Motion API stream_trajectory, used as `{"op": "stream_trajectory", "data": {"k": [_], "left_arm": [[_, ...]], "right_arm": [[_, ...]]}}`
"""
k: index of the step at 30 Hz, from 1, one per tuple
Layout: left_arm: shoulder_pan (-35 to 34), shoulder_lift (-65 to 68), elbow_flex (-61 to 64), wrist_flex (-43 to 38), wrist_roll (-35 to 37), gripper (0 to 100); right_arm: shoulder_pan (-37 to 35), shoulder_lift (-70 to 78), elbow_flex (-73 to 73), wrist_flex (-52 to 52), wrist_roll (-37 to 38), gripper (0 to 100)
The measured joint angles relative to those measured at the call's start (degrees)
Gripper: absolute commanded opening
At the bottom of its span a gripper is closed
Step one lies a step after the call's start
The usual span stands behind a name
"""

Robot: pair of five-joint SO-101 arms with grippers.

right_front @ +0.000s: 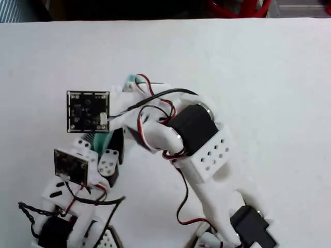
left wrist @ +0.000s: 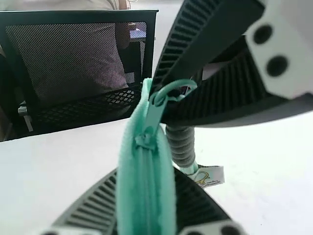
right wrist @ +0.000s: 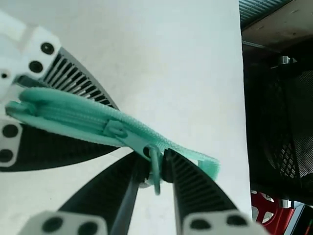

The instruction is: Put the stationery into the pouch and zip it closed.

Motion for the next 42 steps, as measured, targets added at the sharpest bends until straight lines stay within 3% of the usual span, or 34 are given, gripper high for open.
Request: {"op": "stream_trajectory", "data": {"k": [3, 25, 32, 42], "left_arm": [[0.1, 0.0, 0.0, -0.2, 0.0, 2], [-0.4, 0.0, -0.4, -1.1, 0.0, 2], [-0.1, 0.0, 0.0, -1.1, 0.0, 2], [-0.1, 0.0, 0.3, -1.1, 0.0, 2]], "right_arm": [[0.7, -0.4, -0.1, -0.3, -0.3, 1.9], [12.7, -0.1, 1.2, -15.2, -23.0, 1.9], [18.5, 1.1, 5.2, -19.8, -24.7, 1.9], [19.3, 1.8, 6.1, -20.6, -26.6, 1.9]]}}
